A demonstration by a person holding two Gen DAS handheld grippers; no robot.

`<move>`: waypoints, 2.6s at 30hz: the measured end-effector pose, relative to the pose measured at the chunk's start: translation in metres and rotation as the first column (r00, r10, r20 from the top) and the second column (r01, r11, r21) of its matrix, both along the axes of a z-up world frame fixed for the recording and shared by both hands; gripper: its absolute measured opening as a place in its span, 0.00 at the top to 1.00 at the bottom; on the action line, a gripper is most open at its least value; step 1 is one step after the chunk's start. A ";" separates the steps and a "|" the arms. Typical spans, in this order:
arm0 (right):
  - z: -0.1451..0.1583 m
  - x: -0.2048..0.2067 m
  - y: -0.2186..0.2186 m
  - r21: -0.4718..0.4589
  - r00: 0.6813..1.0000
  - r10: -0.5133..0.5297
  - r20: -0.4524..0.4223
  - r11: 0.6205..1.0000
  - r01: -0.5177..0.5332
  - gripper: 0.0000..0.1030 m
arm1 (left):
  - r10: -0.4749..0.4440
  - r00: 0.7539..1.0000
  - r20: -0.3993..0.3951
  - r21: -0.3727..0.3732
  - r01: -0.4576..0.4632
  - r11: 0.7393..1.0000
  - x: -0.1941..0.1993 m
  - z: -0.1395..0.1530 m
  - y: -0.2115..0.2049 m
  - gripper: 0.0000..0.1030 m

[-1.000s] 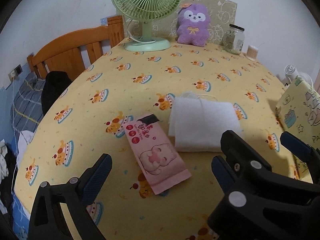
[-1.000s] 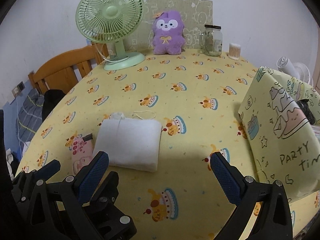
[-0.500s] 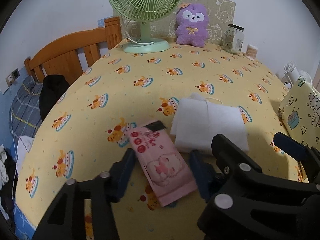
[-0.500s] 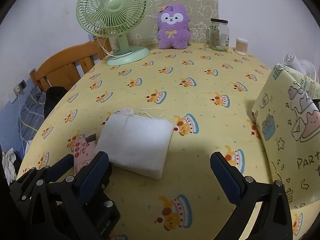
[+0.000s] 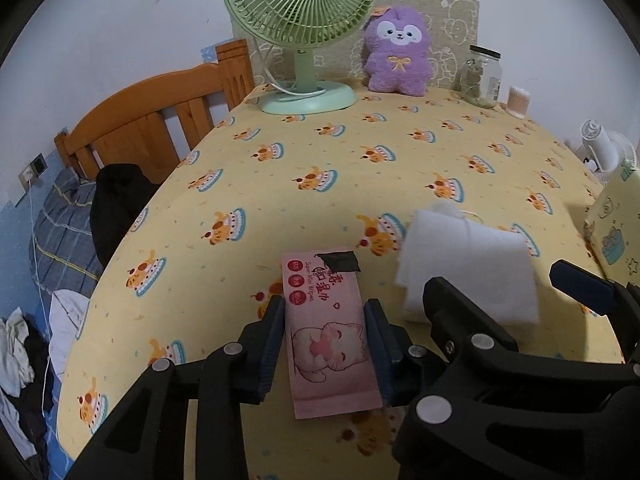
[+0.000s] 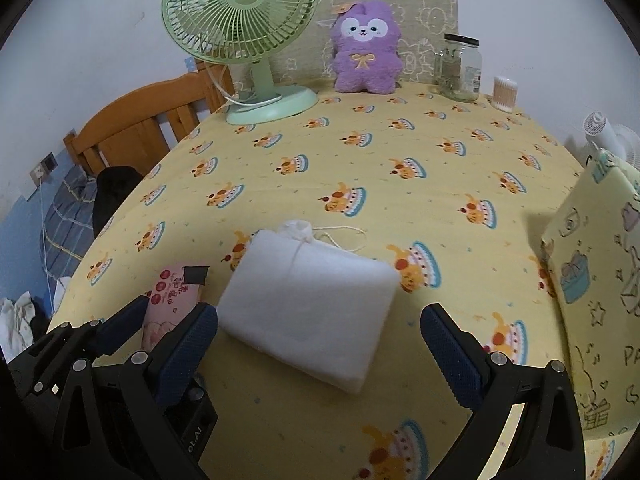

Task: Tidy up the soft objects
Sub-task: 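Close the left tool on the pink wipe pack while the right tool grips the white cloth, then lift and carry the pink pack and white cloth toward the patterned box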

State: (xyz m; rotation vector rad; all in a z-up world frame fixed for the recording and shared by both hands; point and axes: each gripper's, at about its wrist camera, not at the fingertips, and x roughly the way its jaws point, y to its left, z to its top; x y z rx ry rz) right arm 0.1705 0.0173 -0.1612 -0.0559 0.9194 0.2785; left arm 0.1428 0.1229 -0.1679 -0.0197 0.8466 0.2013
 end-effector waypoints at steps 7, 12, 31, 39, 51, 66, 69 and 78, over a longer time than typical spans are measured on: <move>-0.003 0.012 0.008 0.008 1.000 -0.012 -0.012 1.000 0.012 0.00 | -0.010 1.000 -0.006 0.006 0.010 1.000 0.010 0.000 0.008 0.60; -0.007 0.025 0.014 -0.027 0.999 -0.039 -0.034 0.999 0.038 0.00 | -0.028 1.000 -0.013 0.038 0.028 0.999 0.019 0.001 0.007 0.60; -0.006 0.021 -0.007 -0.006 0.998 -0.032 -0.054 0.999 0.031 0.24 | -0.078 0.997 -0.007 0.023 0.078 0.997 0.015 0.002 -0.019 0.61; 0.007 0.015 -0.026 -0.018 0.997 -0.067 -0.027 0.998 0.067 0.24 | -0.108 0.994 0.018 0.015 0.108 0.994 0.010 0.012 -0.037 0.61; 0.040 0.005 -0.043 -0.011 0.996 -0.082 0.028 0.997 0.083 0.24 | -0.135 0.988 0.070 0.001 0.135 0.991 0.000 0.042 -0.056 0.61; 0.080 -0.016 -0.056 0.022 0.990 -0.086 0.110 0.996 0.084 0.24 | -0.141 0.981 0.132 0.037 0.137 0.990 -0.020 0.079 -0.070 0.61; 0.089 -0.020 -0.059 0.028 0.988 -0.085 0.128 0.996 0.082 0.24 | -0.142 0.979 0.149 0.041 0.137 0.990 -0.023 0.086 -0.074 0.61; 0.112 -0.029 -0.072 0.037 0.981 -0.094 0.168 0.995 0.089 0.24 | -0.149 0.971 0.187 0.048 0.143 0.989 -0.032 0.105 -0.086 0.61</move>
